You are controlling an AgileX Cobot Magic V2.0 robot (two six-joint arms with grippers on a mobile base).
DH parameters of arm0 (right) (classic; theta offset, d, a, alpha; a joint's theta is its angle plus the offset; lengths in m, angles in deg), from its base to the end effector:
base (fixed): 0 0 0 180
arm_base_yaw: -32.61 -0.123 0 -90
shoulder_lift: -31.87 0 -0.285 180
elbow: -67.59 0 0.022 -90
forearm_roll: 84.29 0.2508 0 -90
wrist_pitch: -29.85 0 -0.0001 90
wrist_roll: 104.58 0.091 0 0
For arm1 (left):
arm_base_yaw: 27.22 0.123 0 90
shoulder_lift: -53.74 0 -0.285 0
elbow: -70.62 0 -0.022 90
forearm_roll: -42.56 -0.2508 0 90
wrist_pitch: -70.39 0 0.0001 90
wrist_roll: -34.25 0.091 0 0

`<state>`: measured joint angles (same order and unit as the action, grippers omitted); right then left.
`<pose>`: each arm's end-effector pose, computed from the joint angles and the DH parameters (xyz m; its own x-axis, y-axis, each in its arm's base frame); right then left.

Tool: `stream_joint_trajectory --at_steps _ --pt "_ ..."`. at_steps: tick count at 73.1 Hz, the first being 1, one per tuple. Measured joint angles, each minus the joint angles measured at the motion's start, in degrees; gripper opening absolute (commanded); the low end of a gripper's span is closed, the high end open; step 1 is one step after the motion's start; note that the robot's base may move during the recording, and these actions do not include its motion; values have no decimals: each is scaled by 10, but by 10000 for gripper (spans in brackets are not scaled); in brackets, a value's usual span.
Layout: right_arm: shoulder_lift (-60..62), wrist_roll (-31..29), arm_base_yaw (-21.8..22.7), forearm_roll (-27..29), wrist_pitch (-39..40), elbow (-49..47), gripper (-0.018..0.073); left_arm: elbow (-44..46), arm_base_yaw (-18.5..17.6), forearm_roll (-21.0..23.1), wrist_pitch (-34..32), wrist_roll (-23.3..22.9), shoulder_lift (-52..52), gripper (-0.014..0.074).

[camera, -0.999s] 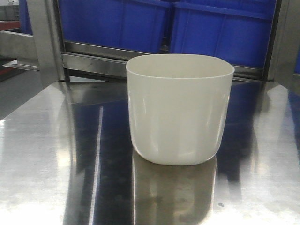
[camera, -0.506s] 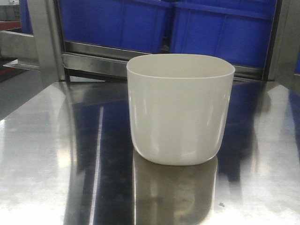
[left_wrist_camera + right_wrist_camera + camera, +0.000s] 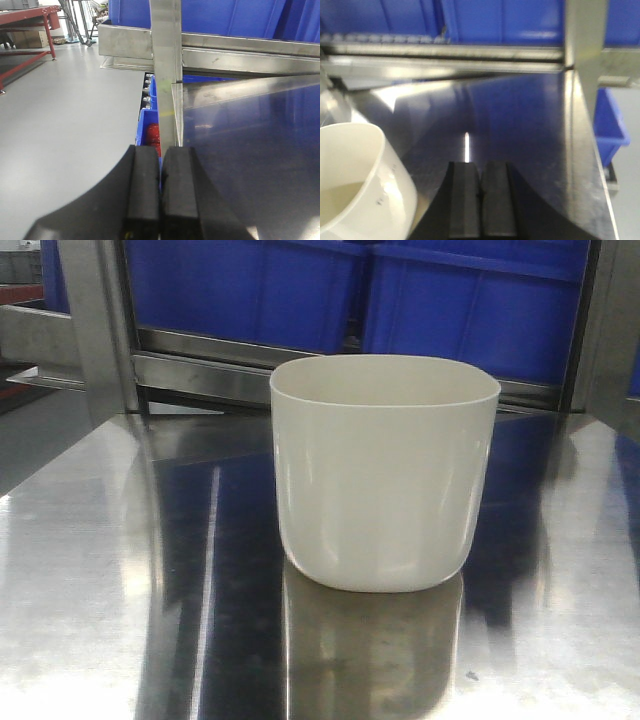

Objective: Move white bin to right shelf second layer
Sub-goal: 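Move the right gripper toward the white bin on the steel shelf, then lower the right gripper into the white bin and close on its rim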

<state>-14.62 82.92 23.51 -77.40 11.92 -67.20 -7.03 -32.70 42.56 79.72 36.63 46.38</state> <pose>0.1385 0.0256 0.3138 -0.3666 0.1871 -0.9114 -0.1066 0.9647 0.2409 0.0558 -0.0053 0.1963 -0.0713 0.0486 -0.9963 0.0985 0.9943 0.0414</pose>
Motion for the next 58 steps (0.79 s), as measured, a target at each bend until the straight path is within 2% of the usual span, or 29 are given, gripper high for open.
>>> stream_joint_trajectory --at_steps 5,9,13,17,24,40,58 --pt "-65 0 -6 0 -61 -74 66 0 0 0 0 0 0 85" --pt "-116 0 -7 0 -118 -139 119 0 0 0 0 0 0 85" --pt "-164 0 -8 0 -168 -186 228 0 0 0 0 0 0 85" --pt "-206 0 -10 0 -209 -236 380 0 0 0 0 0 0 85" --pt "-268 -7 -17 0 -274 -310 522 0 0 0 0 0 0 85" --pt "-358 -11 -52 0 -368 -405 508 0 0 0 0 0 0 85" --pt "-405 -12 -103 0 -383 -435 507 0 0 0 0 0 0 85"
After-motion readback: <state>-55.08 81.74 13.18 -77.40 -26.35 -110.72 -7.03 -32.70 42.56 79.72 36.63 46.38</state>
